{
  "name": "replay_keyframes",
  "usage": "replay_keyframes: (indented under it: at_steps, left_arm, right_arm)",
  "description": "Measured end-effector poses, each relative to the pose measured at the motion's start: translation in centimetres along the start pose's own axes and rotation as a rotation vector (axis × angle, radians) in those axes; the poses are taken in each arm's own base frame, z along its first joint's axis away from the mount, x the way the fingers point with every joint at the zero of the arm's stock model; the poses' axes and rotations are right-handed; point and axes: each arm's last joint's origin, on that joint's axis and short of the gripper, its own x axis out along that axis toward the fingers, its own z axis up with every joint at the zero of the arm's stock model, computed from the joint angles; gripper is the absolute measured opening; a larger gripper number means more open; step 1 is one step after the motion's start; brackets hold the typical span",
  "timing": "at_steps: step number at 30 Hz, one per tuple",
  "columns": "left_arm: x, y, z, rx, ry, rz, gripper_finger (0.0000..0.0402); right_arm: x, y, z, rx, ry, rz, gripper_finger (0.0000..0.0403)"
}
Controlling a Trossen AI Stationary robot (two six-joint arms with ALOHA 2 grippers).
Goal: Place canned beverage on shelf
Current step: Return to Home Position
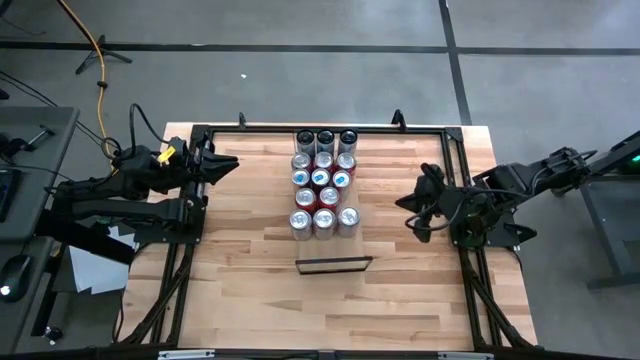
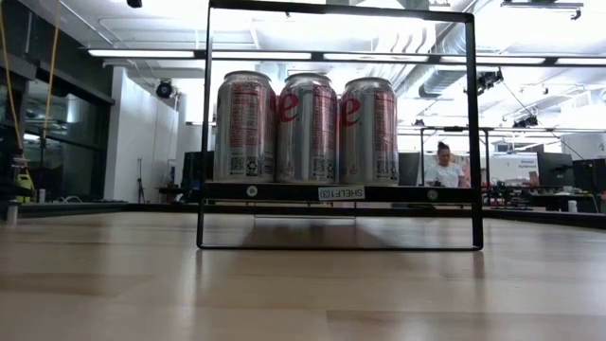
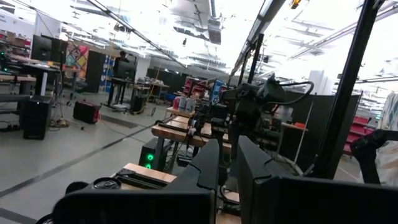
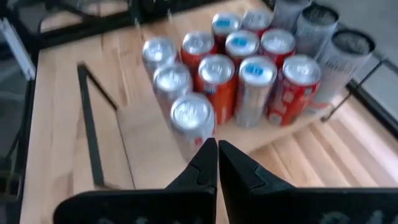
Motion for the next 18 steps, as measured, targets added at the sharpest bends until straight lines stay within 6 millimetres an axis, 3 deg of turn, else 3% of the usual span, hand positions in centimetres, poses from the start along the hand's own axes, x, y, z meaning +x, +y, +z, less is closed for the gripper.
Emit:
replay_keyframes:
  at_steps: [6,13,18]
  left_arm:
    - [0.0,0.0,0.0,-0.001,-0.001,0.000,0.0003]
    - [0.0,0.0,0.0,-0.001,-0.001,-0.001,0.0003]
    - [0.0,0.0,0.0,-0.001,-0.001,0.000,0.0003]
  right_arm:
    - [-1.9,-1.1,-1.2,-0.013,0.057,-0.002,0.0000]
    - [-5.8,-3.5,-1.8,0.014,-0.094,0.016,0.0000]
    - [-5.5,-4.5,-4.0,0.071,-0.256,0.124,0.0000]
